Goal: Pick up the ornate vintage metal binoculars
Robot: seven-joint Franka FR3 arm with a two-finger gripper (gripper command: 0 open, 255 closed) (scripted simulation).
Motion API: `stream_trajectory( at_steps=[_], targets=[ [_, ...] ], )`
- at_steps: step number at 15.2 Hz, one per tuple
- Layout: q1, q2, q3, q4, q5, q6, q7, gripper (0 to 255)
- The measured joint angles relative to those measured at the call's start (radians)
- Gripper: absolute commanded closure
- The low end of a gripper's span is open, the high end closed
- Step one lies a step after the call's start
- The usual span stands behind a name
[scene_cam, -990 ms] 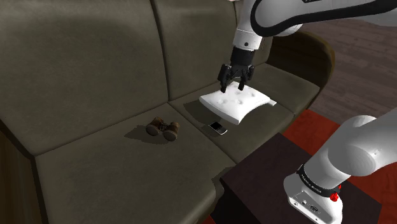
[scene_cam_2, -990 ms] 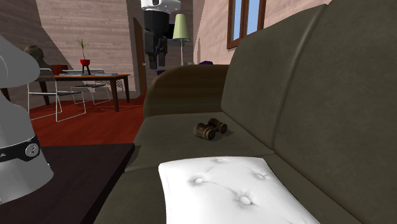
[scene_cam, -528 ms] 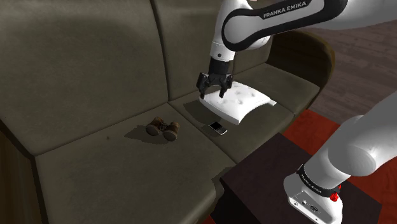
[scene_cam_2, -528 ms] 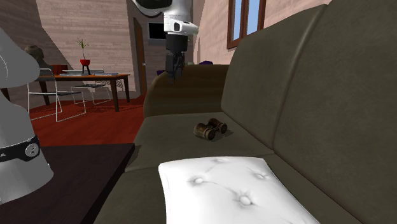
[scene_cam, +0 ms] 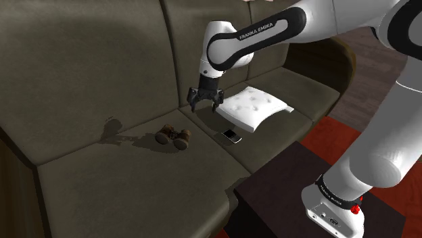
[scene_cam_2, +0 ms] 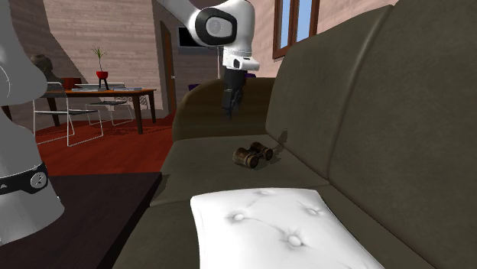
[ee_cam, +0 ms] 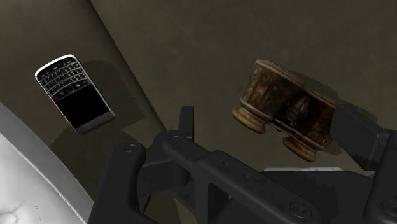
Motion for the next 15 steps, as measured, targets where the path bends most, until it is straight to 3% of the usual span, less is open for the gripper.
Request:
stream_trajectory(
  at_steps=[9,15],
  targets=[
    [0.071,0.355,-0.024,0.308,-0.06,0.047,0.166,0],
    [0.123,0.62,-0.056,0.619,-0.08,0.003,0.248,0]
  ],
)
